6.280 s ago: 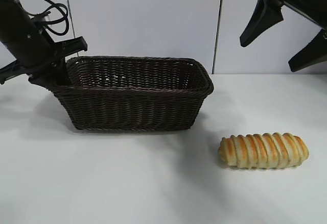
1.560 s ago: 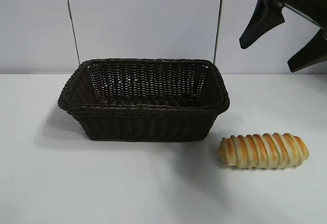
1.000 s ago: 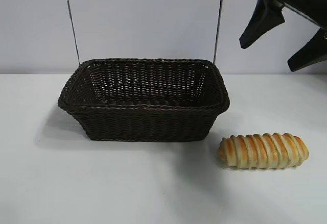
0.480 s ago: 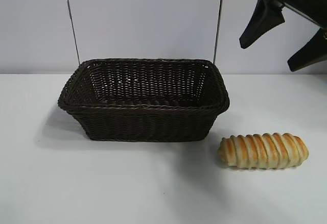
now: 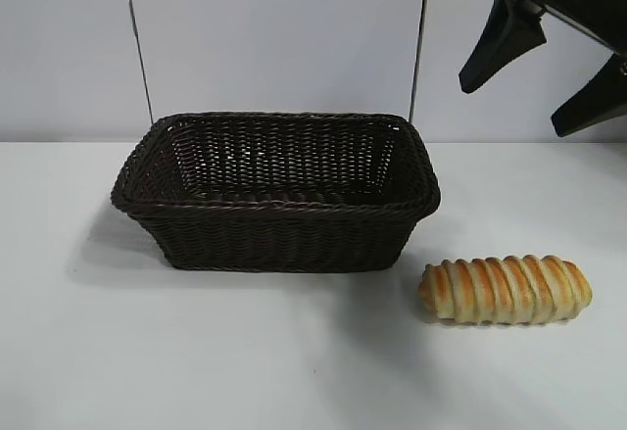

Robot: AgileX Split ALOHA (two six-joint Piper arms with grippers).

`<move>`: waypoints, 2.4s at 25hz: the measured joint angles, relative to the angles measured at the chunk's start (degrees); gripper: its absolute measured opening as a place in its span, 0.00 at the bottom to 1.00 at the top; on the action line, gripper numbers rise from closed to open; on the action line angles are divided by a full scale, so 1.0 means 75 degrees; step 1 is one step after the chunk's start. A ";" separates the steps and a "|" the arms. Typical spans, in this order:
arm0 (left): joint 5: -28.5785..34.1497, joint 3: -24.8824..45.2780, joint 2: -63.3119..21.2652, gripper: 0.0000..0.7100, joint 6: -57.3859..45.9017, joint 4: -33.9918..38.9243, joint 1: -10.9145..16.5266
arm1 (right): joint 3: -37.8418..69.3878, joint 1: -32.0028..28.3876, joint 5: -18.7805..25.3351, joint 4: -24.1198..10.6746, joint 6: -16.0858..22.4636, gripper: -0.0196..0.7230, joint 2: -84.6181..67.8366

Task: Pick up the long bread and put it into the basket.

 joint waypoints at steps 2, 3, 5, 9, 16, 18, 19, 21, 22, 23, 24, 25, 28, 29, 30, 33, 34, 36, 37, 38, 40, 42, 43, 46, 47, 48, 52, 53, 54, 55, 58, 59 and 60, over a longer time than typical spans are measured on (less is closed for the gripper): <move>0.0007 0.0000 -0.0071 0.97 0.0000 0.0000 0.0000 | -0.0063 0.0000 0.0054 0.0000 -0.0014 0.96 0.0000; 0.0007 0.0000 -0.0071 0.97 0.0000 0.0000 0.0000 | -0.0154 0.0000 0.0093 0.0000 -0.0051 0.96 0.0000; 0.0007 0.0000 -0.0071 0.97 0.0000 0.0000 0.0000 | -0.0479 0.0000 0.0258 -0.0008 -0.0174 0.96 0.0000; 0.0007 0.0000 -0.0071 0.97 0.0000 0.0000 0.0000 | -0.1272 0.0000 0.0627 -0.0147 -0.0199 0.96 -0.0124; 0.0007 0.0000 -0.0071 0.97 0.0000 0.0000 0.0000 | -0.2605 0.0000 0.2079 -0.1190 0.0030 0.96 -0.0417; 0.0007 0.0000 -0.0071 0.97 0.0000 0.0000 0.0000 | -0.2734 0.0000 0.2470 -0.1649 -0.0469 0.96 -0.0518; 0.0007 0.0000 -0.0071 0.97 0.0000 0.0000 0.0000 | -0.2756 0.0000 0.2647 -0.1839 -0.0887 0.96 -0.0554; 0.0007 0.0000 -0.0071 0.97 0.0000 0.0000 0.0000 | -0.2756 0.0000 0.3124 -0.2008 -0.1732 0.96 -0.0581; 0.0007 0.0000 -0.0071 0.97 0.0000 0.0000 0.0000 | -0.2756 0.0000 0.3272 -0.2034 -0.2008 0.96 -0.0581; 0.0007 0.0000 -0.0071 0.97 0.0000 0.0000 0.0000 | -0.2756 0.0000 0.3357 -0.2063 -0.2293 0.96 -0.0581; 0.0007 0.0000 -0.0071 0.97 0.0000 0.0000 0.0000 | -0.2756 0.0000 0.3407 -0.2095 -0.2564 0.96 -0.0581; 0.0007 0.0000 -0.0071 0.97 0.0000 0.0000 0.0000 | -0.2756 0.0000 0.3426 -0.2146 -0.2778 0.96 -0.0581; 0.0007 0.0000 -0.0071 0.97 0.0000 0.0000 0.0000 | -0.2756 0.0000 0.3426 -0.2576 -0.3285 0.96 -0.0581; 0.0007 0.0000 -0.0071 0.97 0.0000 0.0000 0.0000 | -0.2756 0.0000 0.3426 -0.2702 -0.3371 0.96 -0.0581; 0.0007 0.0000 -0.0071 0.97 0.0000 0.0000 0.0000 | -0.2756 0.0000 0.3426 -0.2817 -0.3428 0.96 -0.0581; 0.0007 0.0000 -0.0071 0.97 0.0000 0.0000 0.0000 | -0.2756 0.0000 0.3426 -0.2881 -0.3399 0.96 -0.0581; 0.0007 0.0000 -0.0071 0.97 0.0000 0.0000 0.0000 | -0.2756 0.0000 0.3426 -0.2881 -0.3399 0.96 -0.0581; 0.0007 0.0000 -0.0071 0.97 0.0000 0.0000 -0.0037 | -0.2661 0.0000 0.3426 -0.2881 -0.3509 0.94 -0.0581; 0.0007 0.0000 -0.0071 0.97 0.0000 0.0000 -0.0044 | -0.2558 0.0000 0.3426 -0.2881 -0.3644 0.94 -0.0581; 0.0007 0.0000 -0.0071 0.97 0.0000 0.0000 -0.0044 | -0.2449 0.0000 0.3426 -0.2881 -0.3787 0.93 -0.0581; 0.0007 0.0000 -0.0071 0.97 0.0000 0.0000 -0.0044 | -0.2123 0.0000 0.3418 -0.2881 -0.3999 0.93 -0.0581; 0.0007 0.0000 -0.0071 0.97 0.0000 0.0000 -0.0044 | -0.1768 0.0000 0.3314 -0.2881 -0.4159 0.93 -0.0581; 0.0007 0.0000 -0.0071 0.97 0.0000 0.0000 -0.0044 | -0.1567 0.0000 0.3190 -0.2881 -0.4210 0.93 -0.0581; 0.0007 0.0000 -0.0071 0.97 0.0000 0.0000 -0.0044 | -0.1011 0.0000 0.2775 -0.2855 -0.4432 0.93 -0.0581; 0.0007 0.0000 -0.0071 0.97 0.0000 0.0000 -0.0044 | -0.0810 0.0000 0.2617 -0.2827 -0.4504 0.93 -0.0581; 0.0007 0.0000 -0.0071 0.97 0.0000 0.0000 -0.0044 | -0.0604 0.0000 0.2411 -0.2777 -0.4610 0.93 -0.0581; 0.0007 0.0000 -0.0071 0.97 0.0000 0.0000 -0.0044 | 0.0062 0.0000 0.1777 -0.2513 -0.4972 0.93 -0.0527; 0.0007 0.0000 -0.0071 0.97 0.0000 0.0000 -0.0053 | 0.0174 0.0000 0.1676 -0.2464 -0.5000 0.93 -0.0473; 0.0007 0.0000 -0.0071 0.97 0.0000 0.0000 -0.0063 | 0.0245 0.0000 0.1601 -0.2447 -0.5017 0.93 -0.0417; 0.0007 0.0000 -0.0071 0.97 0.0000 0.0000 -0.0085 | 0.0266 0.0000 0.1571 -0.2429 -0.5025 0.93 -0.0359; 0.0007 0.0000 -0.0071 0.97 0.0000 0.0000 -0.0189 | 0.0275 0.0000 0.1409 -0.2385 -0.5065 0.93 -0.0136; 0.0007 0.0000 -0.0071 0.97 0.0000 0.0000 -0.0204 | 0.0275 0.0000 0.1377 -0.2337 -0.5083 0.93 -0.0030; 0.0007 0.0000 -0.0071 0.97 0.0000 0.0000 -0.0213 | 0.0275 0.0000 0.1342 -0.2285 -0.5108 0.93 0.0088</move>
